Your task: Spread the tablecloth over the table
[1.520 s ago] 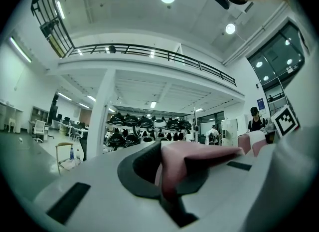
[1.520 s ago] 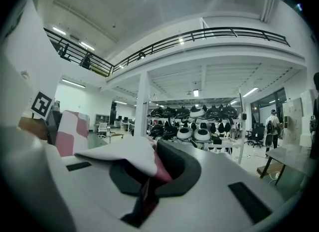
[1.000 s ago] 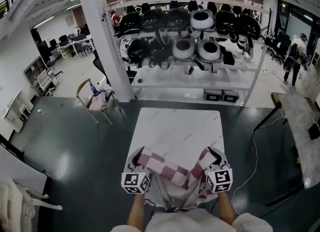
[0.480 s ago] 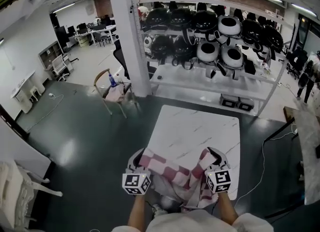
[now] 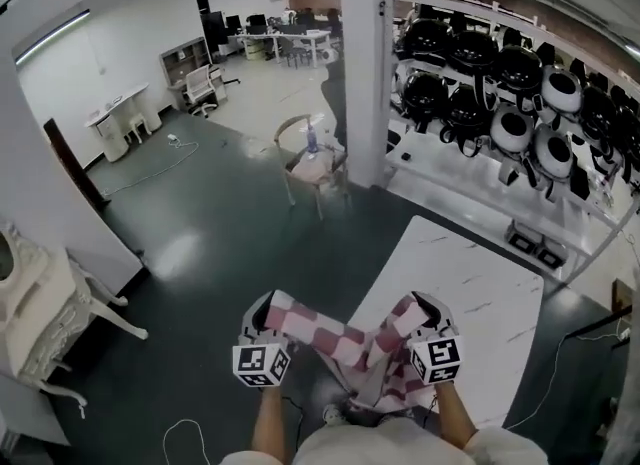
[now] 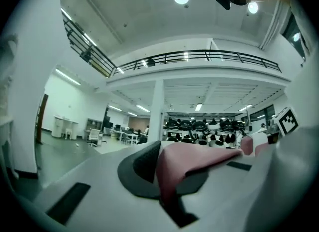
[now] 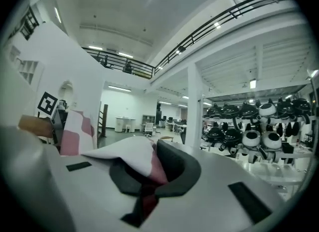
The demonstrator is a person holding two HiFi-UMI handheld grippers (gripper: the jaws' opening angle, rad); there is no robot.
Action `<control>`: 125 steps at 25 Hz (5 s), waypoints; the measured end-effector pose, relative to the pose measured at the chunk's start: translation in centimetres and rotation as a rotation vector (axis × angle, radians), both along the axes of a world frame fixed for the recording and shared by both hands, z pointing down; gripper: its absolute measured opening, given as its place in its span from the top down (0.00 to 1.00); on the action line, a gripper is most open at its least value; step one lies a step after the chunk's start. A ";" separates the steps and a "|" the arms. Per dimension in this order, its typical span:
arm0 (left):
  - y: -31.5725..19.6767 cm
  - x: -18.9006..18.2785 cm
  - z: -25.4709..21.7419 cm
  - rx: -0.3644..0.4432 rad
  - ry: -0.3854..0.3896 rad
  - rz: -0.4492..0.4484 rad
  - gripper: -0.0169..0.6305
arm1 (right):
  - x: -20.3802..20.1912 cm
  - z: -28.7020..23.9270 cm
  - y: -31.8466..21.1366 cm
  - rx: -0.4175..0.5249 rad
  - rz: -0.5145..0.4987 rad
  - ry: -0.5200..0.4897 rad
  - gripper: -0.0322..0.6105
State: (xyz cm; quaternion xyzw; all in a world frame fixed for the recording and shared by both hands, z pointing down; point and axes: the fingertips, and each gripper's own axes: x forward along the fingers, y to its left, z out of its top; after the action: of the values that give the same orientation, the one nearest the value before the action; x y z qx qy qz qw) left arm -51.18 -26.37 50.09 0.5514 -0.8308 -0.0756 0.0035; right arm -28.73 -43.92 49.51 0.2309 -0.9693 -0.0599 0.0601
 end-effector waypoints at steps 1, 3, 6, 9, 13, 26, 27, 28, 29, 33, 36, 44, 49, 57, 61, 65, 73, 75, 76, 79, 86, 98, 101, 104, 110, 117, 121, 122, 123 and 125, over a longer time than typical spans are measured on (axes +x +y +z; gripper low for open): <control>1.8 -1.9 0.0 0.000 0.001 -0.047 0.93 | -2.2 0.1 0.7 0.000 -0.038 0.002 0.93; 5.5 -5.4 0.2 -0.003 0.004 -0.140 0.93 | -6.4 0.3 2.1 0.001 -0.109 0.008 0.93; 11.7 -9.8 0.5 -0.003 0.007 -0.277 0.93 | -12.4 0.9 5.2 0.006 -0.220 0.017 0.93; 17.9 -13.1 0.4 -0.002 0.001 -0.394 0.93 | -18.6 1.4 9.5 0.011 -0.344 0.025 0.93; 25.3 -15.2 0.9 -0.010 -0.002 -0.502 0.93 | -25.0 2.4 16.4 0.019 -0.487 0.050 0.93; 30.0 -16.6 2.6 -0.053 0.016 -0.632 0.93 | -33.0 6.4 22.0 0.057 -0.730 0.134 0.93; 28.9 -17.0 2.6 -0.062 0.014 -0.628 0.93 | -33.7 6.6 20.9 0.058 -0.731 0.140 0.93; 27.8 -17.4 2.5 -0.071 0.013 -0.623 0.93 | -34.4 6.8 19.7 0.057 -0.729 0.144 0.93; 26.4 -17.8 2.5 -0.080 0.012 -0.616 0.93 | -35.0 7.0 18.1 0.055 -0.724 0.149 0.93; 18.8 -19.2 2.7 -0.111 0.013 -0.572 0.93 | -37.6 8.3 8.5 0.102 -0.677 0.185 0.93; 11.8 -20.4 2.1 -0.112 0.003 -0.527 0.93 | -38.9 7.4 -1.2 0.166 -0.594 0.191 0.93; -10.3 -21.3 -3.8 -0.016 -0.080 -0.313 0.93 | -25.9 -5.9 -33.9 0.428 -0.105 0.147 0.93; -26.0 -16.5 -10.3 0.069 -0.196 -0.097 0.93 | -5.0 -18.8 -46.0 0.779 0.292 0.152 0.93; -43.9 -1.2 -10.1 0.029 -0.305 0.235 0.93 | 23.8 -18.0 -46.7 0.962 0.635 0.501 0.93; -46.3 5.0 -5.2 -0.050 -0.292 0.361 0.93 | 32.8 -9.7 -43.1 0.877 0.676 0.691 0.93; -45.4 10.5 0.0 -0.142 -0.318 0.475 0.93 | 39.9 -1.7 -37.3 0.735 0.722 0.811 0.93; -35.8 15.0 9.9 -0.319 -0.316 0.589 0.93 | 45.2 11.0 -22.9 0.501 0.675 1.030 0.93; -33.2 15.6 11.0 -0.336 -0.330 0.603 0.93 | 45.8 12.6 -19.8 0.458 0.667 1.048 0.93; -31.8 15.9 11.3 -0.340 -0.337 0.607 0.93 | 46.1 13.0 -18.5 0.444 0.665 1.052 0.93; -27.2 15.9 12.5 -0.361 -0.341 0.602 0.93 | 46.2 14.0 -14.9 0.410 0.663 1.044 0.93; -20.1 16.3 15.3 -0.442 -0.345 0.604 0.93 | 46.5 18.2 -8.6 0.314 0.641 1.049 0.93; -18.2 24.4 14.8 -0.482 -0.381 0.624 0.93 | 54.9 14.9 -7.9 0.326 0.782 0.950 0.93; -17.3 25.4 15.2 -0.501 -0.356 0.595 0.93 | 55.3 20.5 -4.3 0.205 0.730 0.984 0.93; -16.4 24.3 14.2 -0.492 -0.307 0.526 0.93 | 53.9 16.0 -3.2 0.319 0.760 0.925 0.93; -14.5 24.8 15.7 -0.530 -0.278 0.497 0.93 | 55.9 20.6 1.1 0.180 0.662 0.961 0.93; -10.4 23.0 16.8 -0.585 -0.284 0.438 0.93 | 54.0 23.4 5.7 0.119 0.625 0.916 0.93; -8.2 21.8 18.2 -0.597 -0.270 0.430 0.93 | 52.7 22.9 7.5 0.123 0.635 0.888 0.93; -7.6 21.5 18.5 -0.595 -0.273 0.437 0.93 | 52.5 22.8 8.0 0.123 0.641 0.889 0.93; -7.0 21.4 18.8 -0.592 -0.279 0.445 0.93 | 52.5 22.9 8.5 0.118 0.650 0.892 0.93; -5.4 21.2 19.8 -0.594 -0.280 0.460 0.93 | 52.6 23.4 9.6 0.093 0.670 0.897 0.93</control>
State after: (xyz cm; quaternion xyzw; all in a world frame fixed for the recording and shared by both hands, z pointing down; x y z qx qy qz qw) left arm -29.99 -31.78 69.92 0.7029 -0.6639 0.2465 0.0662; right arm 23.85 -34.33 72.89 0.4803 -0.7187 -0.1726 0.4721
